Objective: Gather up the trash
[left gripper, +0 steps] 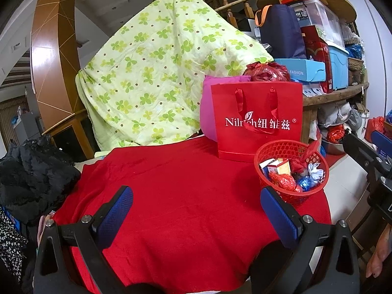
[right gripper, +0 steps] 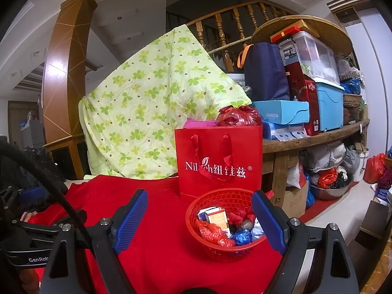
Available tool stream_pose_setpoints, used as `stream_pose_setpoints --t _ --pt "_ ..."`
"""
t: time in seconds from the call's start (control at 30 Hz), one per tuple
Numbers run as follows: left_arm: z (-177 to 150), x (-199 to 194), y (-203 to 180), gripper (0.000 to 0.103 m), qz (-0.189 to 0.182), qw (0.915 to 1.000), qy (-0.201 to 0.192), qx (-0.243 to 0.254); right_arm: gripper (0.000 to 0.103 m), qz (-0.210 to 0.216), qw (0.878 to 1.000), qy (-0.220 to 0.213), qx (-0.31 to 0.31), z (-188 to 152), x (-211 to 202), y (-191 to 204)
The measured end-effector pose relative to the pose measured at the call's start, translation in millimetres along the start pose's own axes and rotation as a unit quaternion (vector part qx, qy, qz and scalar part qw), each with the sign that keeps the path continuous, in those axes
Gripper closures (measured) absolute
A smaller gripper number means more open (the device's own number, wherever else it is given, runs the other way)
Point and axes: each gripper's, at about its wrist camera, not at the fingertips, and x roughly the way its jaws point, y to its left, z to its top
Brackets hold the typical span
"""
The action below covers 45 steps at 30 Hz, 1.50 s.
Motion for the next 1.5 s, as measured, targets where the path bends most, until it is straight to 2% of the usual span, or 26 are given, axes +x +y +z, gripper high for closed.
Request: stream_pose_setpoints --t 1.5 --pt "-2.3 3.1 3.3 0.000 0.001 1.0000 0.005 0.002 0.015 0.005 1.000 -0.002 -0.001 -0.3 0.3 6.3"
